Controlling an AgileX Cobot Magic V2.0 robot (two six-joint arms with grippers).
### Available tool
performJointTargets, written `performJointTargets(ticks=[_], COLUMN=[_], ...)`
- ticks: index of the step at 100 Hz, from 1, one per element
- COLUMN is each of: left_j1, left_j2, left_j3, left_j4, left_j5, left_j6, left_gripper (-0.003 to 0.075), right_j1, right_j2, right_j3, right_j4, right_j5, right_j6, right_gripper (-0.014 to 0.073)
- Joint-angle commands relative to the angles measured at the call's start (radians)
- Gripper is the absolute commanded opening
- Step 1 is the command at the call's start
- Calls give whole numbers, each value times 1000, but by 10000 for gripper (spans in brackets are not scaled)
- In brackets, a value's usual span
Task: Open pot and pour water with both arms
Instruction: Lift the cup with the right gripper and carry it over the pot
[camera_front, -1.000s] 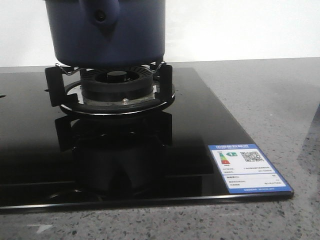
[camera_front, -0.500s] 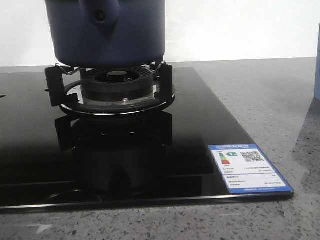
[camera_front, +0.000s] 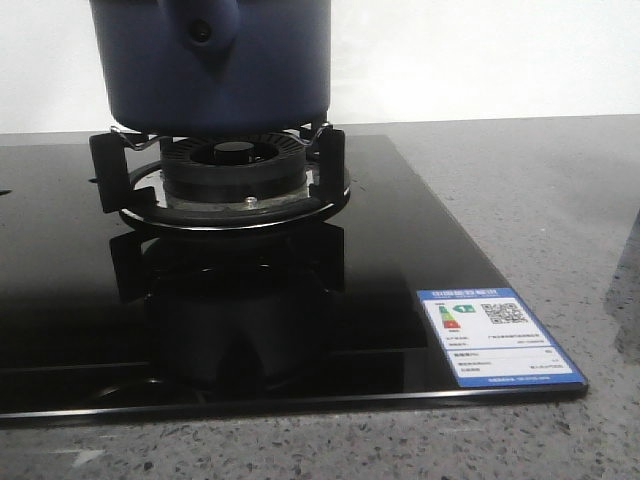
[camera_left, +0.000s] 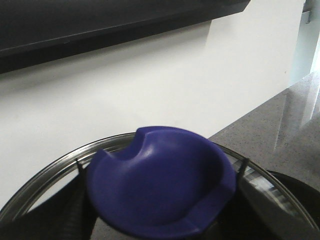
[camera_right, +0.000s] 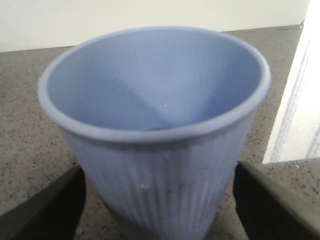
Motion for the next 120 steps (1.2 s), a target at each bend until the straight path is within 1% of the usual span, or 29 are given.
performJointTargets(ticks=[1,47,76,81,93,100,120], left_j1=[4,4,4,4,4,4,4], left_j2=[-40,-40,-40,-40,-40,-40,-40], left_j3=[-39,-39,-39,-39,-39,-39,-39], left_j4=[-86,-86,-86,-86,-86,-86,-86], left_j5=[-22,-22,-22,-22,-22,-22,-22], left_j6=[-13,-13,-13,-13,-13,-13,-13], left_gripper=[349,349,349,349,349,349,349], right_j1=[-7,-7,-7,-7,-7,-7,-5], right_j2=[-5,94,116,116,116,116,114], right_j3=[-25,-29,-29,-29,-29,-29,-29], right_j4=[-15,-15,-15,-15,-15,-15,-15], right_j5=[-91,-268,-290,-290,-296,-303,-306], right_j6=[-7,-7,-7,-7,-7,-7,-7], right_gripper=[589,591,584,561,463,428,419])
